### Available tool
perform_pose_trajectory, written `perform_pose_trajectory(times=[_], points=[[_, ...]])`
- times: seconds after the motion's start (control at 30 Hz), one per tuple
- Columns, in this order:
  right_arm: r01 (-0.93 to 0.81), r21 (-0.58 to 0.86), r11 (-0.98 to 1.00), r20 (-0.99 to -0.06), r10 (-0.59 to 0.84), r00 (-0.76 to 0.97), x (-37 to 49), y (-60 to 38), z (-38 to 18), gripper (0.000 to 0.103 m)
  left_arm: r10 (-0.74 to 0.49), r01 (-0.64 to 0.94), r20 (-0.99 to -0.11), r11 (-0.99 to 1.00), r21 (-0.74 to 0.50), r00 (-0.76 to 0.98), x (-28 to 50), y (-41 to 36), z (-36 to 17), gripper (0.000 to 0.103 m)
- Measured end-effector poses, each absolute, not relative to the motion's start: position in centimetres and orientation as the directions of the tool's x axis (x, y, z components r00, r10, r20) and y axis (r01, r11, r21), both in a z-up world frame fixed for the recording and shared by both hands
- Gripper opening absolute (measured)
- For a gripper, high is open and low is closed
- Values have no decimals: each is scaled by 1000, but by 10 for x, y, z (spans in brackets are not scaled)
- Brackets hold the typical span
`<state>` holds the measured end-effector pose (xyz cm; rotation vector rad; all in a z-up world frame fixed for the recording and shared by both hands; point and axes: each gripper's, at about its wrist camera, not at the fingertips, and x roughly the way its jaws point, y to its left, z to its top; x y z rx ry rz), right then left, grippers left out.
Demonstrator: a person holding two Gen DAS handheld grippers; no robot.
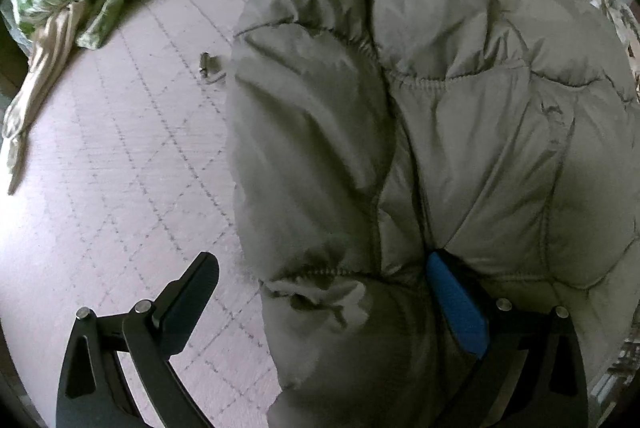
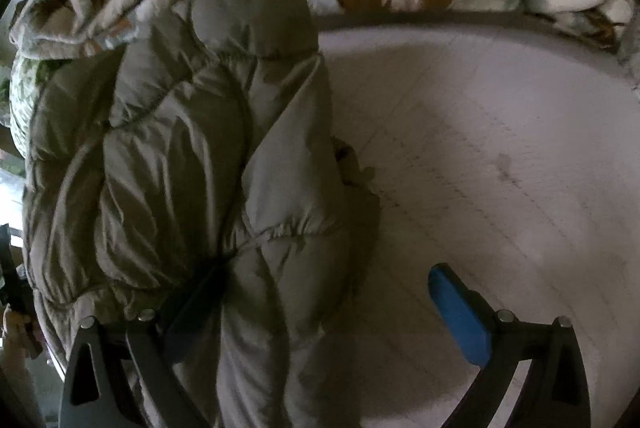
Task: Fold large clothes
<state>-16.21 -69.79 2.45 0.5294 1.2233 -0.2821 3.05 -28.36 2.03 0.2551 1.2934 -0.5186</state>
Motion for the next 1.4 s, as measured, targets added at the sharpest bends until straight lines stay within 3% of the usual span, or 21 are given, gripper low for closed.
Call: perform_pose_trajectory(times=[0.3, 0.37, 0.4, 0.43, 0.53, 0.63, 0.73, 0.83, 1.03, 1.4], points=[[458, 331, 825, -928, 196, 317, -147, -709, -3, 103, -266, 534, -955, 831, -157, 133, 47, -293, 9, 103], [452, 346, 822, -921, 205, 332, -148, -712, -5, 100, -282, 544, -952, 821, -174, 122, 51, -296, 8, 97], [443, 360, 821, -914, 215, 345, -149, -712, -4, 93, -302, 547, -946, 815, -192, 118, 52, -298, 9, 91], [429, 385, 817, -901, 231, 368, -151, -712, -2, 77, -313, 546, -942, 813, -201, 119, 53, -300, 9, 84], [392, 400, 829, -880, 229, 415, -155, -704, 5, 56, -328, 545, -936, 811, -210, 127, 52, -307, 13, 70], [385, 392, 836, -875, 209, 438, -159, -698, 11, 43, -351, 546, -929, 804, -235, 116, 52, -309, 17, 54], [380, 357, 853, -877, 166, 451, -163, -689, 19, 36, -353, 559, -925, 799, -220, 141, 48, -312, 27, 39], [383, 330, 863, -874, 126, 469, -168, -683, 28, 29, -326, 563, -927, 809, -171, 186, 43, -319, 39, 32], [390, 335, 858, -846, 91, 526, -193, -672, 55, 24, -326, 560, -912, 817, -139, 249, 33, -323, 69, 24], [373, 359, 856, -789, 65, 611, -234, -655, 101, 24, -370, 591, -881, 795, -137, 294, -3, -325, 135, 22]])
